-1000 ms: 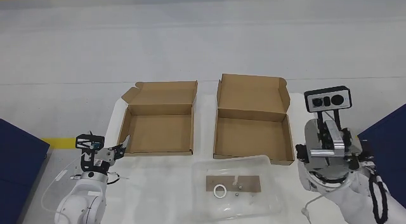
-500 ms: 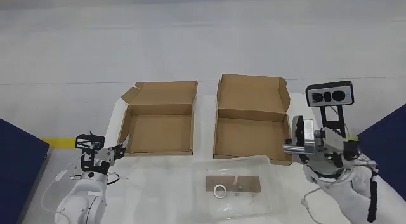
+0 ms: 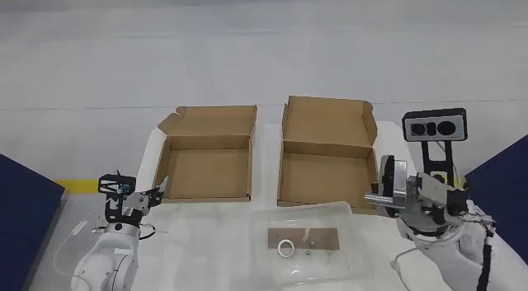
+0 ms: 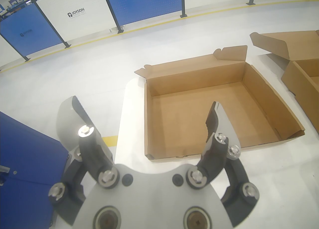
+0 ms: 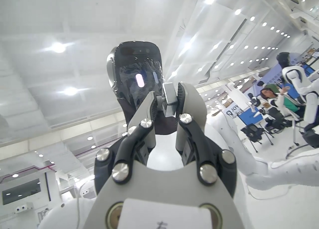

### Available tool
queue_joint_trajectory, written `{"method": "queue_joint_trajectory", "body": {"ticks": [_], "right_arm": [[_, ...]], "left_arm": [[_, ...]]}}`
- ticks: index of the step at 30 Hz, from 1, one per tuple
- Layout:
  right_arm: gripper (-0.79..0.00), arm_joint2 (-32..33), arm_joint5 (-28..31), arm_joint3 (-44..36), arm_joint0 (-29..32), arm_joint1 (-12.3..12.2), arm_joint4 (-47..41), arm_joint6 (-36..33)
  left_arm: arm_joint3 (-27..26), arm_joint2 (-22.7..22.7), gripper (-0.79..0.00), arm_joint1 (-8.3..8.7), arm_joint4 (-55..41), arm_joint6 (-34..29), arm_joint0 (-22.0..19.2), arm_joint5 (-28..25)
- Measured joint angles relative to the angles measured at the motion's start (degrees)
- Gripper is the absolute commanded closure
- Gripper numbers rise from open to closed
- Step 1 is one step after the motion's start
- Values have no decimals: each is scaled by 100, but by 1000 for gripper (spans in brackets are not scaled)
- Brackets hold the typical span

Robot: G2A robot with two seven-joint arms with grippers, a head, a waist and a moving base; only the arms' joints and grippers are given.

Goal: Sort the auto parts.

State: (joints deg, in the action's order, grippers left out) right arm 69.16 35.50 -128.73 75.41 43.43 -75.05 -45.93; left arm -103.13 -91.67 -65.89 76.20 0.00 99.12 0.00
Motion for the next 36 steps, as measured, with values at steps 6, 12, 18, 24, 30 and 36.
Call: {"method": "queue_joint_trajectory", "body": {"ticks": [6,12,18,24,30,36], "right_arm": [[0,-2,-98,-53,25,140,-998,-318],[0,43,-224,-67,65,276,-1625,-579],[0,314,-340,73,72,341,-885,-574],[0,458,-441,7,138,410,-268,-427],[0,578,-548,-14,199,476,195,-335],[0,609,-590,-56,270,562,54,-334]], "left_arm": [[0,0,-785,0,0,0,0,0],[0,0,-785,0,0,0,0,0],[0,0,-785,0,0,0,0,0],[0,0,-785,0,0,0,0,0],[0,0,-785,0,0,0,0,0],[0,0,-785,0,0,0,0,0]]}}
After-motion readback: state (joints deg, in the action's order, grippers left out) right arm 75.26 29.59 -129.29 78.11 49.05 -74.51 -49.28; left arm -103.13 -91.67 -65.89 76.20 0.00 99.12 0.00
